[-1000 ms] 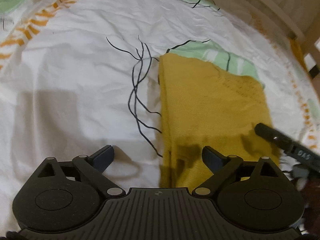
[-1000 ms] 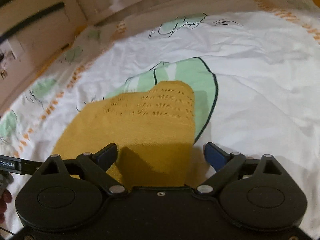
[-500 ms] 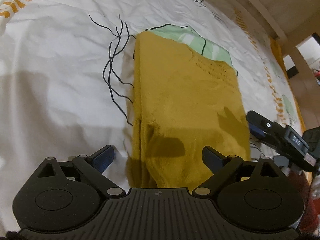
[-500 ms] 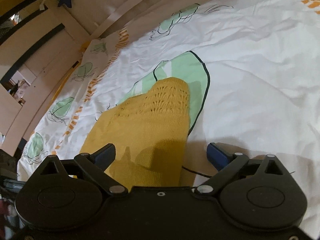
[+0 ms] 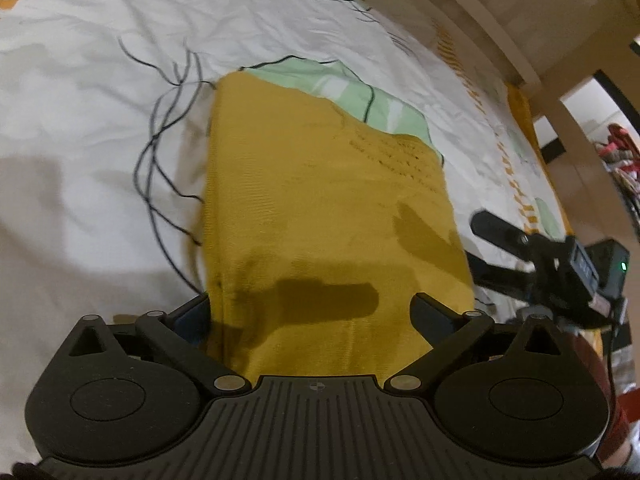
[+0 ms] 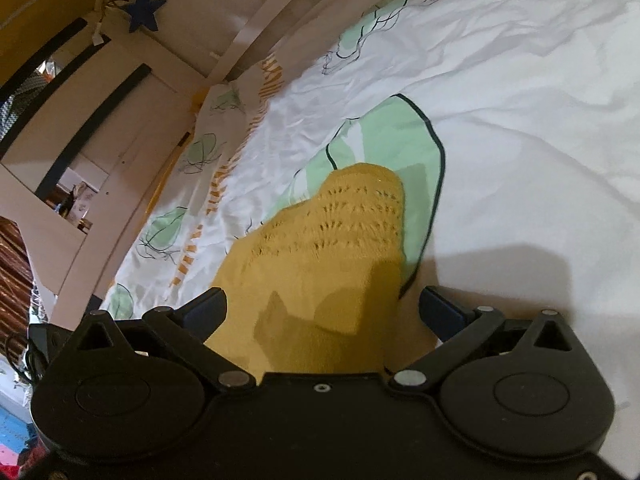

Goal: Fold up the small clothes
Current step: 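Move both open grippers to the end of the folded sweater strip, then grasp the strip end with the left gripper while the right gripper grasps it too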

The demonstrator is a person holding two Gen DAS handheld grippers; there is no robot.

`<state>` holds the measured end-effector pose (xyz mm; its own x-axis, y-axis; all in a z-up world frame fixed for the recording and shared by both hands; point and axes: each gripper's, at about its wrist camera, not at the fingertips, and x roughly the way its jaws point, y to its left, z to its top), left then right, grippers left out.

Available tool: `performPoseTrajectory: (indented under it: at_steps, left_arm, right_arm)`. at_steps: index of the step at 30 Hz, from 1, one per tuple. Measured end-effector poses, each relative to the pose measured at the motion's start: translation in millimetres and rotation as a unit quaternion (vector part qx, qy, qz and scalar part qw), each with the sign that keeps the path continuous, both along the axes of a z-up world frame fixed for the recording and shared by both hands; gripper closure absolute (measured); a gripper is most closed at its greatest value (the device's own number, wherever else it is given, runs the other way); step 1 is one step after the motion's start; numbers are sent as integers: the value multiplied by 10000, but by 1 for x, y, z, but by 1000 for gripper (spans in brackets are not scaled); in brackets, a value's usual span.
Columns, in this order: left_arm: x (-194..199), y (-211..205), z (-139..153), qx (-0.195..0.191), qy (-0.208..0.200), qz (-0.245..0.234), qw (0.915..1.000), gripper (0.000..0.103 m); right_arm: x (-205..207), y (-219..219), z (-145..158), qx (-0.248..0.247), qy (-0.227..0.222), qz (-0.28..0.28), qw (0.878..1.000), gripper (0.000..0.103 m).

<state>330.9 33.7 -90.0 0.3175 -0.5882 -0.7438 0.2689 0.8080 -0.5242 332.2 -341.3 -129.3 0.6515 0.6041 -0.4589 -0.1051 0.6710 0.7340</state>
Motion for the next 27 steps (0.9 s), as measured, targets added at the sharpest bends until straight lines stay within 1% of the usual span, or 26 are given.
performPoseTrajectory:
  at_steps: [5,9,12,15,16,17,18,19,20,21,22,23,24,25,26,27]
  left_arm:
    - [-4,-1,-1,-151,120,-87,9998,2]
    - [-9,3,-4,-424,428,-138,9981,4]
    - [-14,1,-5,-484,571,-255,9969,10]
    - [-18,1,-6,-558,649,-278,9959,11]
    - [-17,1,-7,-610,701,-248,9954,14]
    - [-16,2,-8,-663,759,-227,9946,18]
    - [-16,3,-9,-699,815,-218,9940,26]
    - [-16,4,-10,-729,849,-187,9935,36]
    - [-16,6,-11,-755,872,-150,9932,42]
    - [-16,7,-12,-774,894,-109,9929,55]
    - [-16,9,-13,-789,920,-40,9926,73]
    - [-16,11,-15,-809,976,17,9919,80]
    - [-15,12,-19,-892,1073,42,9902,82]
    - [-14,14,-21,-982,1115,44,9889,84]
    - [-14,14,-21,-1039,1148,50,9879,84]
    - [-14,14,-20,-1060,1172,40,9874,85]
  right_arm:
    - [12,4,-2,102,-1,124,9999,0]
    - [22,7,-3,146,-32,207,9997,0]
    - [27,8,-4,179,-49,249,9995,0]
    - [33,8,-4,202,-57,282,9994,0]
    - [34,8,-5,208,-55,289,9994,0]
    - [34,8,-5,211,-54,293,9993,0]
    - [35,9,-5,212,-53,294,9993,0]
    - [35,8,-5,208,-53,297,9993,0]
    - [35,9,-5,193,-55,313,9993,0]
    - [35,9,-4,172,-62,351,9992,0]
    - [35,9,-4,138,-68,389,9991,2]
    - [34,10,-3,72,-52,381,9992,6]
    - [34,10,-2,-57,12,353,9994,27]
    - [35,12,-2,-221,111,339,9991,58]
    - [36,12,-2,-310,229,338,9987,58]
    - [36,10,-3,-257,294,313,9987,58]
